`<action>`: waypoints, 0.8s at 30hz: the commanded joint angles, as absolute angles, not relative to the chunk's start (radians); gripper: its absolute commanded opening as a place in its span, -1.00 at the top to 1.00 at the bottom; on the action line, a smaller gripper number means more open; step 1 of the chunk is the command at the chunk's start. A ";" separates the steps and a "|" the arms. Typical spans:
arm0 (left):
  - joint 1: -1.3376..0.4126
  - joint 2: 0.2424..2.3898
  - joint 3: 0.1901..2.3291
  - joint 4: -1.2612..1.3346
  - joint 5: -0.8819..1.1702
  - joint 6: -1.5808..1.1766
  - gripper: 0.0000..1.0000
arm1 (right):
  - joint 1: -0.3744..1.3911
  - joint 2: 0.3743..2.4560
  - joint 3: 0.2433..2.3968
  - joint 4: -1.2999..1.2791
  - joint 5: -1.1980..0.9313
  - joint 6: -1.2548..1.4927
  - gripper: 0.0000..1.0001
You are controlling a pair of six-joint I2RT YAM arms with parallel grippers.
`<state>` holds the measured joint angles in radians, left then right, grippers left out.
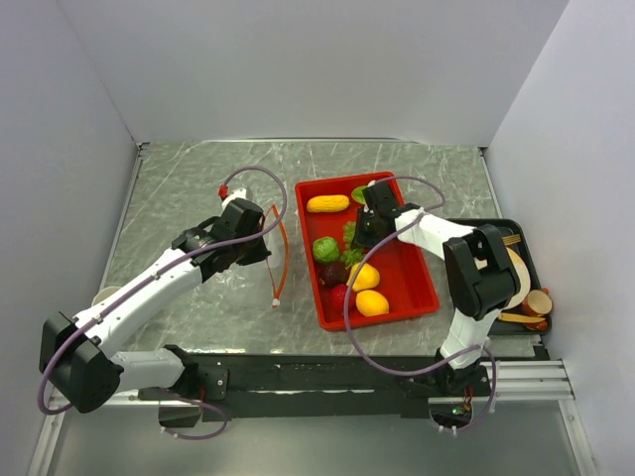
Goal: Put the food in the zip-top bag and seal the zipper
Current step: Pick up the fake fruit from the bin.
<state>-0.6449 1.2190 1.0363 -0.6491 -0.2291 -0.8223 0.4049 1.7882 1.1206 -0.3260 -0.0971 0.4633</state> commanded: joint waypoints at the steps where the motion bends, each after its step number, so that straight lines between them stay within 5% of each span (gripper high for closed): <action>1: -0.643 1.190 1.049 -0.630 -0.227 -0.795 0.99 | 0.387 1.711 1.129 -0.296 -0.078 0.456 0.65; 16: -0.643 1.175 1.034 -0.626 -0.230 -0.801 0.98 | 0.380 1.388 1.144 -0.327 -0.038 0.463 0.68; 24: -0.643 1.183 1.035 -0.604 -0.224 -0.802 0.99 | 0.390 1.250 1.117 -0.305 -0.189 0.528 0.67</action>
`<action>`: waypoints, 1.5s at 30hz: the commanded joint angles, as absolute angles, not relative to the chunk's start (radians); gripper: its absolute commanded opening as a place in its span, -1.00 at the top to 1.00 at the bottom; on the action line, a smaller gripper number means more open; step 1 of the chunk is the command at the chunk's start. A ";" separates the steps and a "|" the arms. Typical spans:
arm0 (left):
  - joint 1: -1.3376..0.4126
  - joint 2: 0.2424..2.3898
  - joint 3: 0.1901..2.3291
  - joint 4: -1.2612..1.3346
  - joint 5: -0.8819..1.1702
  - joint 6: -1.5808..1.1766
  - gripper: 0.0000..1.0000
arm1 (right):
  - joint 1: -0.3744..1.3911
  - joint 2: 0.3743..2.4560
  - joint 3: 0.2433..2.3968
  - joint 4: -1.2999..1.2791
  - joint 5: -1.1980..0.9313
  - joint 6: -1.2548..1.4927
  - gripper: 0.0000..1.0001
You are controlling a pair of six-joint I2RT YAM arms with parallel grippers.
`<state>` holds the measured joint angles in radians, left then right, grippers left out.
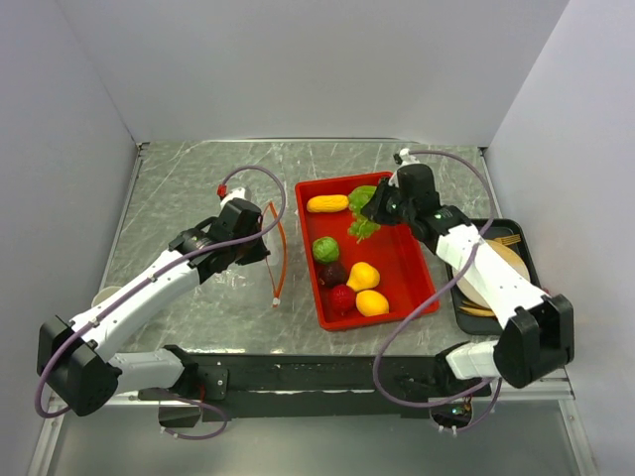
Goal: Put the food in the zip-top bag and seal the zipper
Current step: Pick up the fake fruit from the bin, then place the fake fruit in the zipper food storage bag.
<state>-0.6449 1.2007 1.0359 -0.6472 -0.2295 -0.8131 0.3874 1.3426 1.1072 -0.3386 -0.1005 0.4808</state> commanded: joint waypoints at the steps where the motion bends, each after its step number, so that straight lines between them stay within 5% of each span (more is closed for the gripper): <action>1: -0.643 1.189 1.035 -0.603 -0.224 -0.802 0.99 | 0.394 1.238 1.092 -0.295 -0.218 0.552 0.66; 17: -0.643 1.218 1.075 -0.604 -0.232 -0.799 0.99 | 0.690 1.336 1.137 -0.170 -0.370 0.617 0.69; 45: -0.643 1.203 1.075 -0.592 -0.124 -0.779 0.99 | 0.769 1.713 1.368 -0.183 -0.391 0.629 0.68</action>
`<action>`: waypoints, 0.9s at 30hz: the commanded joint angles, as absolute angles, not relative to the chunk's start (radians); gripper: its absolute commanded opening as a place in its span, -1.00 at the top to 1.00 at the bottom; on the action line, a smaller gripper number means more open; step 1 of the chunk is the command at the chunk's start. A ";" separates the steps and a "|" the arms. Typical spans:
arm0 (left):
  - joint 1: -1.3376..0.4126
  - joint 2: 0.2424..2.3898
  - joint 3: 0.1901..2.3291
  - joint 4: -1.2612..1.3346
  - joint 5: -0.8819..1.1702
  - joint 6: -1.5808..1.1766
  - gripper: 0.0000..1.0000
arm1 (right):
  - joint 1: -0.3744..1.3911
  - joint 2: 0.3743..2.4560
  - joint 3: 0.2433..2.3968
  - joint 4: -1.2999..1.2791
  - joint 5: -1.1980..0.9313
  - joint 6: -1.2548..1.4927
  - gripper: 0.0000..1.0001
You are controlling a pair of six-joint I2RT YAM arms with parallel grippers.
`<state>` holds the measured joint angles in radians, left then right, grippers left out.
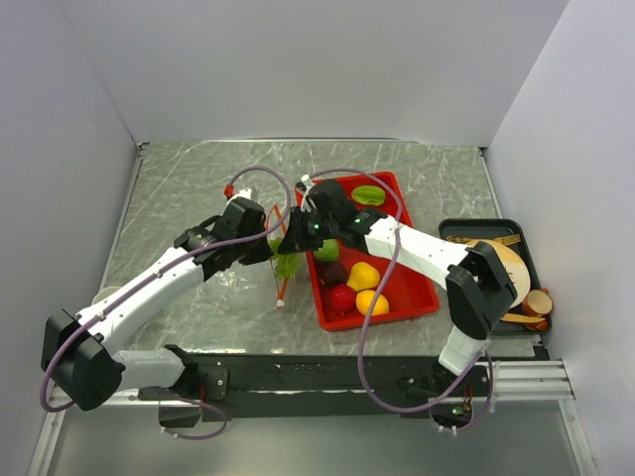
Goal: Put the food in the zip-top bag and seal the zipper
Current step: Place the fake fruit in the zipper food storage bag.
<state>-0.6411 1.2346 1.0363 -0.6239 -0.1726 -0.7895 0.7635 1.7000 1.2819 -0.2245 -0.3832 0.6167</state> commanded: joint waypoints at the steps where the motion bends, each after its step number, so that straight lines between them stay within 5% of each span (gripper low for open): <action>1: -0.643 1.200 1.074 -0.594 -0.121 -0.778 0.99 | 0.769 1.716 1.376 -0.189 -0.379 0.633 0.68; 14: -0.644 1.149 1.095 -0.600 -0.090 -0.796 0.99 | 0.769 1.862 1.526 -0.270 -0.356 0.680 0.64; 27: -0.644 1.135 1.118 -0.664 -0.193 -0.798 0.99 | 0.798 1.852 1.558 -0.442 -0.117 0.618 0.62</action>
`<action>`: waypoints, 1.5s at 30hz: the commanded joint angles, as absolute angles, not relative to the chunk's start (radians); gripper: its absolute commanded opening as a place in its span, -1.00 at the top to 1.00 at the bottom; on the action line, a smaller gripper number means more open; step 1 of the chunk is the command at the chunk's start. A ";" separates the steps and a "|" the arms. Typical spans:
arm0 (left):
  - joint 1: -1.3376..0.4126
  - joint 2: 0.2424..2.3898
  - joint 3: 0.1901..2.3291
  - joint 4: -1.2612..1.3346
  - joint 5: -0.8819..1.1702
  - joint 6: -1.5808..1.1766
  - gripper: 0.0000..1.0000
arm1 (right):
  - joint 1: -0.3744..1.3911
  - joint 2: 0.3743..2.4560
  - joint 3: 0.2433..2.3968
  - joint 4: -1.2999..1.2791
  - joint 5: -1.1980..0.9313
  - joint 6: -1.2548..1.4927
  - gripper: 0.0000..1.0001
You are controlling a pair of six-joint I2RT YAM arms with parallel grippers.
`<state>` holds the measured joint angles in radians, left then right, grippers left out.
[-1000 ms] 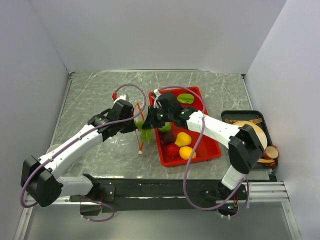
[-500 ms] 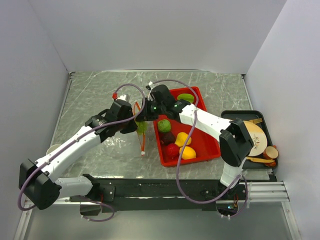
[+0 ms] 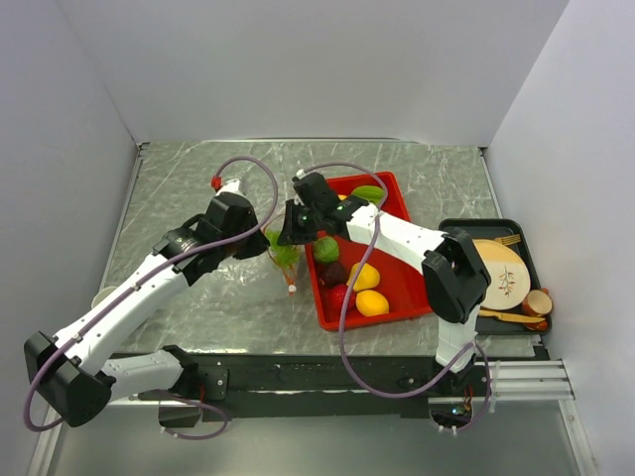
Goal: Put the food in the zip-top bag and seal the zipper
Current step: Place the fake fruit in the zipper food storage bag.
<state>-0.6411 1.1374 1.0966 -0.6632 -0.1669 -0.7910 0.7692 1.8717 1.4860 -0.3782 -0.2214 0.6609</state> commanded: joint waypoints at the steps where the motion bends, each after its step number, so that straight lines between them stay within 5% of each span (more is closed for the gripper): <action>1: -0.644 1.143 1.117 -0.667 -0.196 -0.802 0.99 | 0.802 1.838 1.560 -0.445 -0.106 0.608 0.61; 9: -0.644 1.155 1.088 -0.630 -0.190 -0.802 0.99 | 0.808 1.761 1.491 -0.327 -0.245 0.692 0.58; 23: -0.644 1.170 1.045 -0.614 -0.190 -0.815 0.99 | 0.831 1.747 1.634 -0.581 -0.029 0.606 0.63; 45: -0.644 1.158 1.011 -0.591 -0.179 -0.825 0.98 | 0.857 1.747 1.652 -0.569 -0.099 0.650 0.62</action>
